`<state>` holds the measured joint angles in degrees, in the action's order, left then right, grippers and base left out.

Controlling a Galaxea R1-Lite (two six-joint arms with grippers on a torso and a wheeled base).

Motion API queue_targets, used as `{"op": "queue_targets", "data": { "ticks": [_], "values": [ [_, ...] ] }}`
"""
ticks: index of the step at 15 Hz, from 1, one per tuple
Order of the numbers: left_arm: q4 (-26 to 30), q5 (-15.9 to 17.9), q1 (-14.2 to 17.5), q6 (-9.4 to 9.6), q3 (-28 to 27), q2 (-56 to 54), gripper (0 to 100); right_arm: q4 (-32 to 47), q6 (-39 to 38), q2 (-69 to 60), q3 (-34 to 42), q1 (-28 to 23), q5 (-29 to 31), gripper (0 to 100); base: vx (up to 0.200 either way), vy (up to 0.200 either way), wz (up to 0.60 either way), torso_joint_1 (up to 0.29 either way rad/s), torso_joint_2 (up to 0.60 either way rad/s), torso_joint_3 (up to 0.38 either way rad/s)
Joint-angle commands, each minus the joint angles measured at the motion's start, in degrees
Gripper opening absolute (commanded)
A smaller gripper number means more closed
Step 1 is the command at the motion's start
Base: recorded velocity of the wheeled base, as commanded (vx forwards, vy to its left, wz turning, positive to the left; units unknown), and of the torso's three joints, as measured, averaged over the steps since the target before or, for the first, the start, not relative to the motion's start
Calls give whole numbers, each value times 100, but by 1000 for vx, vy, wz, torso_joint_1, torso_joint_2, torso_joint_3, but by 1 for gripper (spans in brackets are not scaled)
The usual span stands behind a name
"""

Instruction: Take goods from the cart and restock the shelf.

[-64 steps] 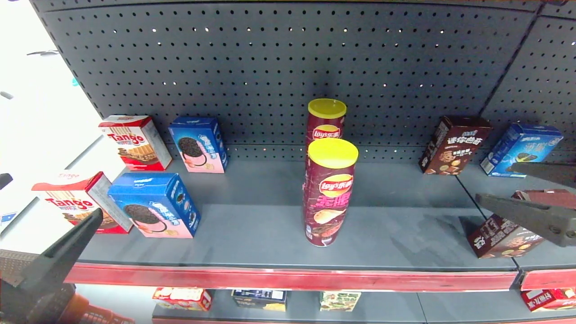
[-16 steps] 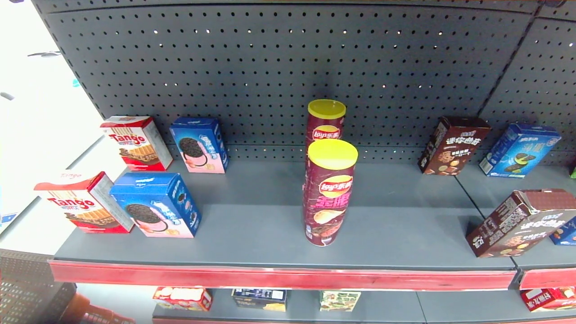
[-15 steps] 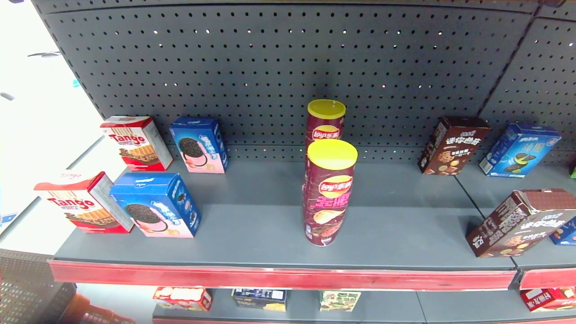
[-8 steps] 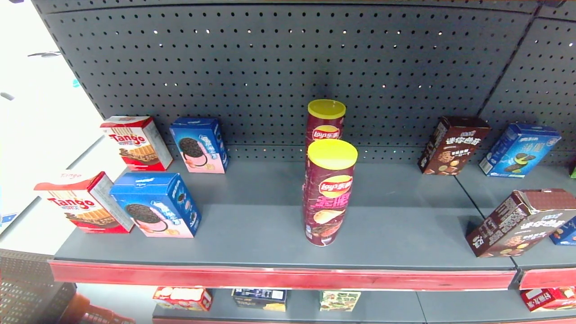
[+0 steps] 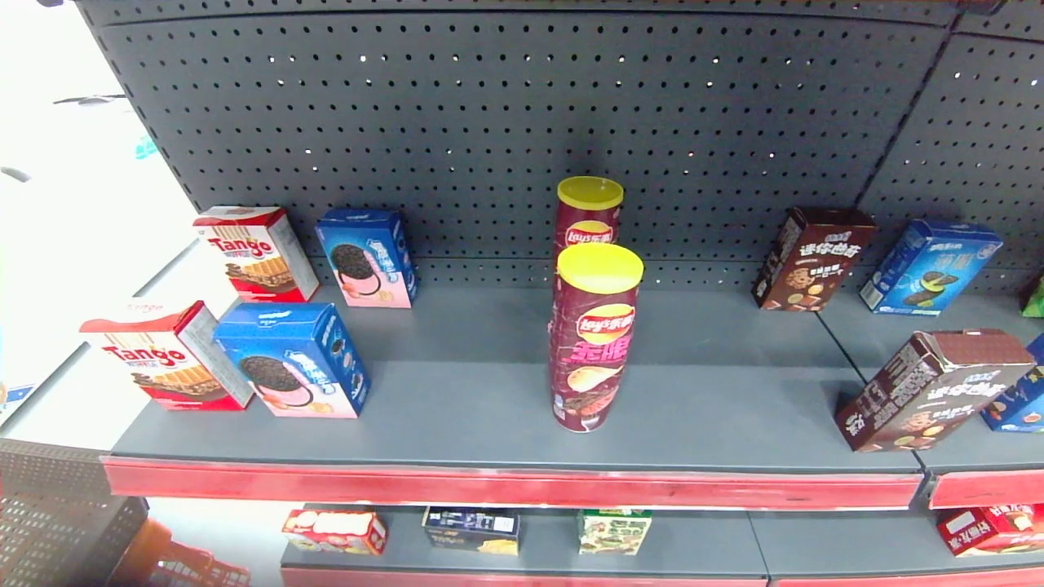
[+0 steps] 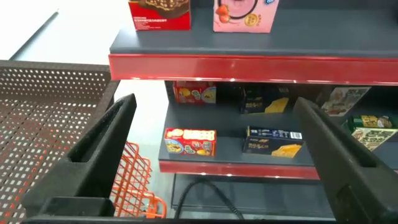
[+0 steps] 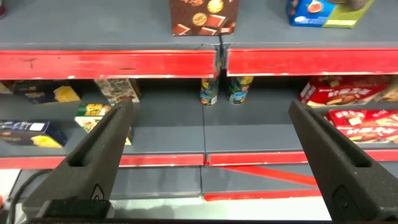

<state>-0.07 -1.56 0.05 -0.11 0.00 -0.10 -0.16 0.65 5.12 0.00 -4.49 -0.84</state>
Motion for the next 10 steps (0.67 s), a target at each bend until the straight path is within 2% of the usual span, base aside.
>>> {"op": "queue_targets", "data": {
  "ticks": [1, 10],
  "values": [
    [-1, -2, 4, 11, 0, 10, 100, -2, 6, 7, 0, 36, -4, 100, 0, 0, 0, 0, 0, 0],
    [-1, -20, 4, -24, 0, 10, 100, -2, -3, 7, 0, 36, -4, 100, 0, 0, 0, 0, 0, 0]
  ]
}}
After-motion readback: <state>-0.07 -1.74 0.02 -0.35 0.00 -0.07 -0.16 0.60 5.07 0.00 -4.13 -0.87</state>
